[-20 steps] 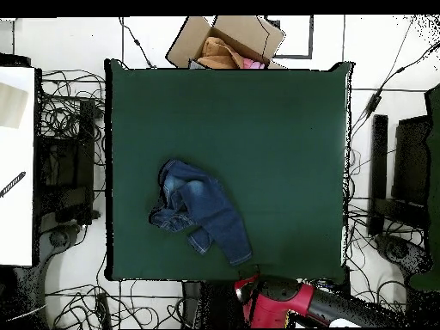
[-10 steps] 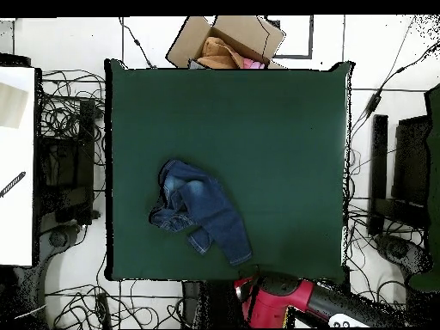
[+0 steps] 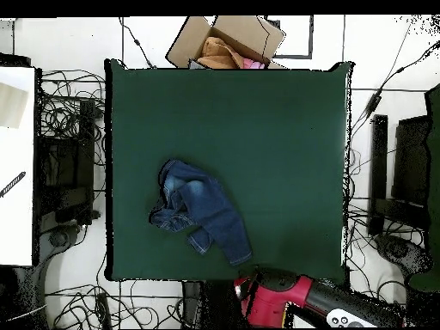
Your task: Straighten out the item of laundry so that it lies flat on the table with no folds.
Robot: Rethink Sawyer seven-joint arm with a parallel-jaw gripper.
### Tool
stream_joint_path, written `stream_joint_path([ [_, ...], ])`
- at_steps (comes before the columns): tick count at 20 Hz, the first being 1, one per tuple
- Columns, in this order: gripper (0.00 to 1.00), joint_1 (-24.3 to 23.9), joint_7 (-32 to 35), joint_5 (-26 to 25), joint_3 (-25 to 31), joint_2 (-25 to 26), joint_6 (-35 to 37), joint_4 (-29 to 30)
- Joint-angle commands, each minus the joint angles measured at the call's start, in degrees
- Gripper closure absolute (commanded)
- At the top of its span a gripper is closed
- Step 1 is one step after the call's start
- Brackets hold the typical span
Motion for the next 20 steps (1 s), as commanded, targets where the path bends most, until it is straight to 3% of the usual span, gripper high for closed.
stream_joint_path([
  [1, 0.00, 4.63, 8.29, -7.06, 1.53, 1.81, -6.00, -17.31],
  [20, 0.00, 7.53, 8.44, -3.14, 0.76, -1.61, -6.76, -18.27],
])
